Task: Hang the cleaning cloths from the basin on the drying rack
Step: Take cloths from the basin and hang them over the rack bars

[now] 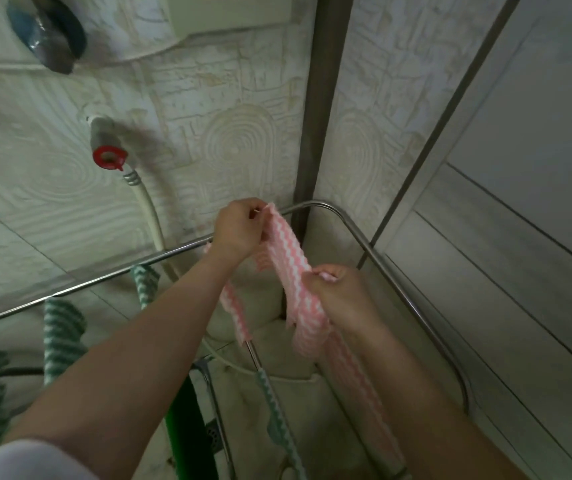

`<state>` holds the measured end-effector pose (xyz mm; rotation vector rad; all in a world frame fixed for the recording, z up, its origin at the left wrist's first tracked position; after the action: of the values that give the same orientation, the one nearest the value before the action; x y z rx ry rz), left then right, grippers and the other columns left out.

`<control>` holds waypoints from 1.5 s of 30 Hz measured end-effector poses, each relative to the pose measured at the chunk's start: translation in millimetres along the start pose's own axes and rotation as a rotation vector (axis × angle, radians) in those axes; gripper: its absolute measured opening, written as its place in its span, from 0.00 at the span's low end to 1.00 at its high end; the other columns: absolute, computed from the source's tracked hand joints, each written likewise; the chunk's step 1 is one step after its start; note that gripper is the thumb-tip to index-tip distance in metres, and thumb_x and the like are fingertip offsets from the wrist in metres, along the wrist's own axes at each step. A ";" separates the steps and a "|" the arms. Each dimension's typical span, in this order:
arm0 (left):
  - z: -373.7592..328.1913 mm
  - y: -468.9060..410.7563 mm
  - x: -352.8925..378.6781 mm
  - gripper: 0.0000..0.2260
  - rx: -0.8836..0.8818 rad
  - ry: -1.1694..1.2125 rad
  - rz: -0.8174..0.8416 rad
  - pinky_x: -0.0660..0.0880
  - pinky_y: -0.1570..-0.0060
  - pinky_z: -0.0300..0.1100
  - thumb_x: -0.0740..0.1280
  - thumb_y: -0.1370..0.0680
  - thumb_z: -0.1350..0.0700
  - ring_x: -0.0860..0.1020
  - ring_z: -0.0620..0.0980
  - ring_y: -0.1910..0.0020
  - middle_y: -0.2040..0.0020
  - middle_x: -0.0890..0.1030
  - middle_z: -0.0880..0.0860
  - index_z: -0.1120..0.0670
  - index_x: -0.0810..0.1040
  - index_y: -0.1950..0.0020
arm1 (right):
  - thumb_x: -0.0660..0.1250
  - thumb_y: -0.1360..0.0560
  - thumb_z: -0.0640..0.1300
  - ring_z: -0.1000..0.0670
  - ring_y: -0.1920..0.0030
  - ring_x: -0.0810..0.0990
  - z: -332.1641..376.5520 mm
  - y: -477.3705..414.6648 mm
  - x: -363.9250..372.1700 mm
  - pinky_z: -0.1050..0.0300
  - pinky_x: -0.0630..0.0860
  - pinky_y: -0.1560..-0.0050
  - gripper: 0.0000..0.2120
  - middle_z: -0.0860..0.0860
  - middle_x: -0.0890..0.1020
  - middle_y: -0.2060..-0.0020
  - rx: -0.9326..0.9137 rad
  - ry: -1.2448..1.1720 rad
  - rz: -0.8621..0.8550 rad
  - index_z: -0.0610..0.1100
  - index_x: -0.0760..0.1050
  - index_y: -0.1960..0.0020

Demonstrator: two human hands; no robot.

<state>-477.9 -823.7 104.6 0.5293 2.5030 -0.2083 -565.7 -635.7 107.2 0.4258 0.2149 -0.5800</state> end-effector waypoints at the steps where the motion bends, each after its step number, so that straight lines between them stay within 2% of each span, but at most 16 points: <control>1: -1.8 -2.3 3.7 0.07 0.009 -0.030 0.018 0.80 0.55 0.48 0.65 0.22 0.54 0.83 0.54 0.63 0.62 0.84 0.55 0.53 0.82 0.55 | 0.66 0.25 0.43 0.49 0.59 0.80 -1.0 -5.2 -3.5 0.56 0.76 0.57 0.09 0.50 0.82 0.64 0.018 -0.016 -0.009 0.51 0.79 0.63; 3: -8.8 -8.6 11.6 0.09 0.061 -0.145 0.049 0.75 0.55 0.40 0.65 0.22 0.51 0.82 0.53 0.57 0.59 0.84 0.54 0.54 0.83 0.53 | 0.66 0.24 0.44 0.52 0.59 0.78 -9.3 -16.5 -15.6 0.60 0.73 0.62 0.05 0.55 0.80 0.62 0.120 -0.098 -0.036 0.51 0.79 0.58; 5: -21.7 -14.0 18.7 0.12 0.121 -0.261 0.075 0.68 0.58 0.38 0.64 0.22 0.48 0.80 0.52 0.55 0.56 0.84 0.54 0.55 0.83 0.52 | 0.66 0.25 0.46 0.50 0.58 0.79 -23.4 -25.2 -28.0 0.60 0.72 0.62 0.06 0.53 0.81 0.58 0.226 -0.183 -0.059 0.48 0.80 0.50; 11: -26.3 -33.7 46.6 0.14 0.045 -0.389 0.150 0.73 0.57 0.41 0.65 0.23 0.47 0.80 0.53 0.55 0.56 0.84 0.55 0.56 0.83 0.53 | 0.67 0.25 0.43 0.45 0.57 0.80 -60.8 -39.7 -37.2 0.53 0.76 0.58 0.10 0.42 0.83 0.55 0.501 -0.435 -0.001 0.38 0.80 0.48; 16: -20.3 -38.4 44.4 0.11 -0.031 -0.217 0.163 0.68 0.54 0.34 0.67 0.25 0.59 0.79 0.50 0.48 0.50 0.81 0.53 0.55 0.80 0.44 | 0.64 0.24 0.40 0.51 0.75 0.79 -70.6 -48.1 -36.2 0.61 0.75 0.77 0.08 0.45 0.81 0.71 0.582 -0.498 0.033 0.36 0.79 0.55; 18: -20.5 -35.0 32.0 0.12 0.017 -0.225 0.098 0.68 0.56 0.34 0.66 0.27 0.63 0.79 0.50 0.50 0.54 0.80 0.51 0.53 0.79 0.45 | 0.63 0.24 0.39 0.49 0.74 0.77 -72.6 -50.6 -37.9 0.61 0.73 0.75 0.07 0.46 0.79 0.72 0.548 -0.381 -0.005 0.38 0.77 0.57; 21: -7.5 -24.0 13.6 0.07 0.015 -0.266 -0.022 0.71 0.55 0.36 0.67 0.27 0.60 0.80 0.51 0.52 0.55 0.83 0.52 0.53 0.82 0.51 | 0.66 0.26 0.43 0.49 0.61 0.78 -61.1 -55.3 -45.0 0.59 0.74 0.62 0.03 0.48 0.79 0.60 0.329 0.030 -0.064 0.44 0.76 0.53; 23: 8.9 -12.1 17.2 0.08 -0.032 -0.255 0.029 0.72 0.52 0.38 0.71 0.28 0.56 0.80 0.50 0.53 0.54 0.83 0.52 0.53 0.82 0.49 | 0.69 0.27 0.47 0.51 0.56 0.77 -42.6 -53.5 -40.7 0.58 0.74 0.57 0.07 0.50 0.79 0.55 0.177 0.209 0.008 0.46 0.78 0.50; 25: 21.8 -2.0 26.9 0.14 -0.071 -0.185 0.092 0.73 0.49 0.39 0.73 0.29 0.54 0.80 0.49 0.53 0.53 0.82 0.52 0.52 0.80 0.44 | 0.71 0.28 0.51 0.54 0.60 0.79 -30.4 -47.9 -25.6 0.59 0.74 0.62 0.11 0.52 0.81 0.59 0.121 0.386 0.206 0.44 0.82 0.53; 27: 27.3 2.7 33.5 0.15 -0.098 -0.115 0.102 0.74 0.50 0.39 0.74 0.29 0.56 0.79 0.47 0.55 0.56 0.81 0.50 0.52 0.79 0.43 | 0.73 0.31 0.53 0.53 0.67 0.79 -27.5 -44.4 -11.8 0.59 0.73 0.67 0.12 0.51 0.80 0.68 0.080 0.546 0.305 0.44 0.81 0.64; 28: 28.4 3.0 34.0 0.14 -0.114 -0.078 0.081 0.74 0.52 0.38 0.74 0.29 0.57 0.79 0.47 0.57 0.59 0.81 0.50 0.52 0.80 0.44 | 0.73 0.31 0.52 0.53 0.71 0.76 -25.2 -43.8 -7.2 0.59 0.71 0.70 0.15 0.52 0.77 0.73 0.041 0.609 0.289 0.46 0.76 0.71; 30: 30.3 2.9 34.2 0.09 -0.157 -0.001 0.025 0.73 0.57 0.37 0.74 0.29 0.59 0.79 0.47 0.60 0.63 0.80 0.49 0.52 0.80 0.50 | 0.71 0.29 0.50 0.53 0.74 0.72 -23.6 -43.2 -1.7 0.61 0.66 0.72 0.20 0.53 0.71 0.76 -0.023 0.727 0.194 0.49 0.67 0.74; 33: 32.2 4.9 33.8 0.08 -0.193 0.013 -0.026 0.70 0.61 0.35 0.74 0.29 0.59 0.80 0.48 0.62 0.66 0.78 0.48 0.53 0.81 0.52 | 0.67 0.26 0.48 0.52 0.73 0.72 -18.0 -35.5 -1.0 0.61 0.62 0.73 0.20 0.52 0.71 0.75 -0.086 0.777 0.077 0.49 0.65 0.73; 38: 29.8 8.7 27.8 0.14 -0.143 -0.053 -0.075 0.70 0.57 0.36 0.72 0.28 0.56 0.78 0.48 0.60 0.61 0.78 0.49 0.52 0.79 0.43 | 0.62 0.24 0.45 0.49 0.70 0.72 -13.6 -33.5 -17.8 0.60 0.62 0.71 0.20 0.52 0.69 0.75 -0.091 0.746 -0.084 0.49 0.63 0.74; 42: 22.9 11.3 36.6 0.23 0.005 -0.220 -0.002 0.72 0.45 0.42 0.73 0.29 0.49 0.77 0.53 0.45 0.43 0.77 0.55 0.53 0.76 0.36 | 0.65 0.26 0.50 0.50 0.63 0.79 -15.0 -33.3 -15.0 0.60 0.69 0.67 0.08 0.51 0.80 0.65 -0.100 0.723 -0.020 0.48 0.77 0.61; 45: 15.4 16.3 48.2 0.27 0.142 -0.366 0.077 0.68 0.34 0.49 0.73 0.31 0.44 0.69 0.57 0.34 0.33 0.71 0.56 0.56 0.76 0.37 | 0.66 0.26 0.52 0.51 0.68 0.78 -16.1 -33.3 -7.2 0.60 0.70 0.70 0.14 0.51 0.77 0.70 -0.080 0.741 0.049 0.47 0.74 0.67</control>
<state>-500.2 -797.2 64.2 0.5855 2.1186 -0.4158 -591.8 -650.1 84.2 0.5541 0.9300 -0.3425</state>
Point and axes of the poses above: each hand's wrist, its own y-axis away from the middle knuckle, its own x-axis out of the palm, z = x × y, the point moved 6 cm from there along -y, towards the middle knuckle
